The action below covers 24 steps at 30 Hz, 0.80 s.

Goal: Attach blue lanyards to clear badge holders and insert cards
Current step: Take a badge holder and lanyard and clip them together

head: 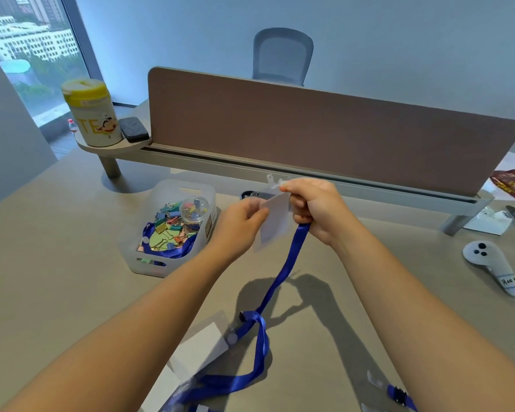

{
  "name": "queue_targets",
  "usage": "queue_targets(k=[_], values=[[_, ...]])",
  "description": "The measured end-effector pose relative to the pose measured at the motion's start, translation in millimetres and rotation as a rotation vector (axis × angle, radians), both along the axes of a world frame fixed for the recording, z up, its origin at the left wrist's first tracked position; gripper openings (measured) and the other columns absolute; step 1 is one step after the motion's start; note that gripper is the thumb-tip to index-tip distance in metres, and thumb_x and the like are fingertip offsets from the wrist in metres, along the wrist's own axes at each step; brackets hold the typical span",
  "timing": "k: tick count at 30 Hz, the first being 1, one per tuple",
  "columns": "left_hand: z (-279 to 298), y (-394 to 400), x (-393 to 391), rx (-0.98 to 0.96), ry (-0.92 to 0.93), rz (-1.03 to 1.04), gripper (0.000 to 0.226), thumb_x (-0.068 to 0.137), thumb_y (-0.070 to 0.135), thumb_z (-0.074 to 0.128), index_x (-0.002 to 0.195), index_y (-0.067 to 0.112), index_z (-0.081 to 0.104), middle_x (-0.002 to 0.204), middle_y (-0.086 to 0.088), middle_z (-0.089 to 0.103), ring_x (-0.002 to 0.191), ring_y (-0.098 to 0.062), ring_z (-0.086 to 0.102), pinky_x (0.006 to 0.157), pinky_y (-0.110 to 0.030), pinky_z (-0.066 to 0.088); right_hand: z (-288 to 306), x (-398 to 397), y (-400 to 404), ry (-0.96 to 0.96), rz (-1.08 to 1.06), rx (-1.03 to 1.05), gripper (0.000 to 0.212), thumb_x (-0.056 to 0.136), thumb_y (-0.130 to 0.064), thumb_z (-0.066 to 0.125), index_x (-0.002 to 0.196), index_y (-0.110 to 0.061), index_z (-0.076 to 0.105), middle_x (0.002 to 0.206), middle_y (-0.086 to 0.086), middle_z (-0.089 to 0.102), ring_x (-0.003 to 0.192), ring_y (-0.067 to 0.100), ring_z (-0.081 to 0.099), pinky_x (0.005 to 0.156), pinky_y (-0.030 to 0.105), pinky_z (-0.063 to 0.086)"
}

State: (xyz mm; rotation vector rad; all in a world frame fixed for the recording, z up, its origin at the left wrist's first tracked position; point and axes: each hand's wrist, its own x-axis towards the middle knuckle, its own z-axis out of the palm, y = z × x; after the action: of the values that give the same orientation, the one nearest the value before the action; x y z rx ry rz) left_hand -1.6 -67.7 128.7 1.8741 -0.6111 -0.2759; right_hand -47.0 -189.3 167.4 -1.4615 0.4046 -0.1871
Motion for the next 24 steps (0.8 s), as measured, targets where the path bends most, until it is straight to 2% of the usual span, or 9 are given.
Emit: queue_targets(k=[4, 7, 10, 12, 14, 16, 18, 21, 24], values=[[12, -2, 14, 0.043, -0.347, 0.191, 0.020, 0.090, 0.022, 0.048, 0.094, 0.006, 0.059, 0.087, 0.000, 0.057, 0.079, -0.017, 0.054, 0.056, -0.020, 0.043, 25, -2, -7, 0.013, -0.052, -0.467, 0.027, 0.087, -0.009, 0.053, 0.061, -0.015, 0.054, 0.047, -0.003, 0.043, 0.034, 0.001, 0.035, 0.035, 0.009, 0.029], [26, 1, 19, 0.052, -0.609, 0.254, 0.021, 0.088, 0.022, 0.052, 0.093, 0.004, 0.061, 0.088, -0.011, 0.067, 0.079, -0.025, 0.061, 0.052, -0.020, 0.044, 45, -4, -11, 0.017, -0.054, -0.814, 0.018, 0.088, -0.014, 0.051, 0.071, -0.012, 0.056, 0.055, -0.003, 0.047, 0.048, 0.008, 0.040, 0.047, 0.017, 0.033], [44, 2, 21, 0.149, -0.928, 0.221, 0.027, 0.084, 0.025, 0.046, 0.080, 0.005, 0.064, 0.072, -0.016, 0.071, 0.061, -0.028, 0.064, 0.049, -0.008, 0.030, 58, -7, -13, 0.048, -0.028, -1.162, 0.013, 0.091, -0.018, 0.045, 0.081, -0.014, 0.054, 0.058, -0.005, 0.046, 0.053, 0.013, 0.043, 0.049, 0.023, 0.033], [57, 3, 21, 0.245, -1.051, 0.187, 0.026, 0.082, 0.023, 0.043, 0.071, 0.007, 0.061, 0.059, -0.011, 0.067, 0.048, -0.023, 0.059, 0.040, -0.013, 0.032, 64, -8, -12, 0.068, -0.044, -1.362, 0.016, 0.093, -0.018, 0.042, 0.085, -0.012, 0.054, 0.061, 0.000, 0.047, 0.057, 0.019, 0.045, 0.049, 0.028, 0.032], [66, 3, 19, 0.315, -1.162, 0.196, 0.018, 0.080, 0.017, 0.053, 0.066, 0.008, 0.060, 0.052, -0.009, 0.064, 0.041, -0.020, 0.054, 0.038, -0.017, 0.035, 66, -10, -11, 0.069, -0.064, -1.505, 0.016, 0.093, -0.017, 0.039, 0.085, -0.010, 0.051, 0.065, 0.005, 0.048, 0.062, 0.026, 0.046, 0.049, 0.028, 0.030], [74, 2, 14, 0.380, -1.227, 0.210, 0.015, 0.073, 0.010, 0.067, 0.060, 0.008, 0.060, 0.046, -0.007, 0.060, 0.037, -0.016, 0.044, 0.038, -0.016, 0.031, 67, -11, -9, 0.063, -0.068, -1.522, 0.014, 0.093, -0.017, 0.040, 0.080, -0.013, 0.044, 0.064, 0.004, 0.046, 0.062, 0.025, 0.045, 0.045, 0.025, 0.025], [79, 3, 12, 0.412, -1.278, 0.217, 0.017, 0.066, 0.008, 0.073, 0.057, 0.009, 0.059, 0.042, -0.006, 0.057, 0.037, -0.014, 0.038, 0.039, -0.014, 0.029, 70, -10, -8, 0.080, -0.040, -1.373, 0.014, 0.091, -0.019, 0.044, 0.079, -0.013, 0.047, 0.069, 0.004, 0.050, 0.060, 0.020, 0.044, 0.046, 0.022, 0.028], [81, 2, 13, 0.417, -1.299, 0.202, 0.018, 0.064, 0.004, 0.075, 0.056, 0.009, 0.059, 0.044, -0.006, 0.057, 0.037, -0.017, 0.045, 0.034, -0.016, 0.038, 74, -11, -11, 0.116, 0.026, -1.153, 0.011, 0.087, -0.017, 0.050, 0.078, -0.012, 0.053, 0.072, 0.003, 0.052, 0.056, 0.012, 0.042, 0.048, 0.021, 0.032], [78, 3, 11, 0.340, -1.124, 0.214, 0.016, 0.069, 0.004, 0.074, 0.063, 0.005, 0.059, 0.053, -0.006, 0.061, 0.043, -0.021, 0.053, 0.037, -0.023, 0.047, 66, -13, -13, 0.109, -0.028, -1.243, 0.016, 0.090, -0.016, 0.046, 0.088, -0.008, 0.059, 0.069, 0.003, 0.052, 0.060, 0.018, 0.046, 0.049, 0.025, 0.033]])
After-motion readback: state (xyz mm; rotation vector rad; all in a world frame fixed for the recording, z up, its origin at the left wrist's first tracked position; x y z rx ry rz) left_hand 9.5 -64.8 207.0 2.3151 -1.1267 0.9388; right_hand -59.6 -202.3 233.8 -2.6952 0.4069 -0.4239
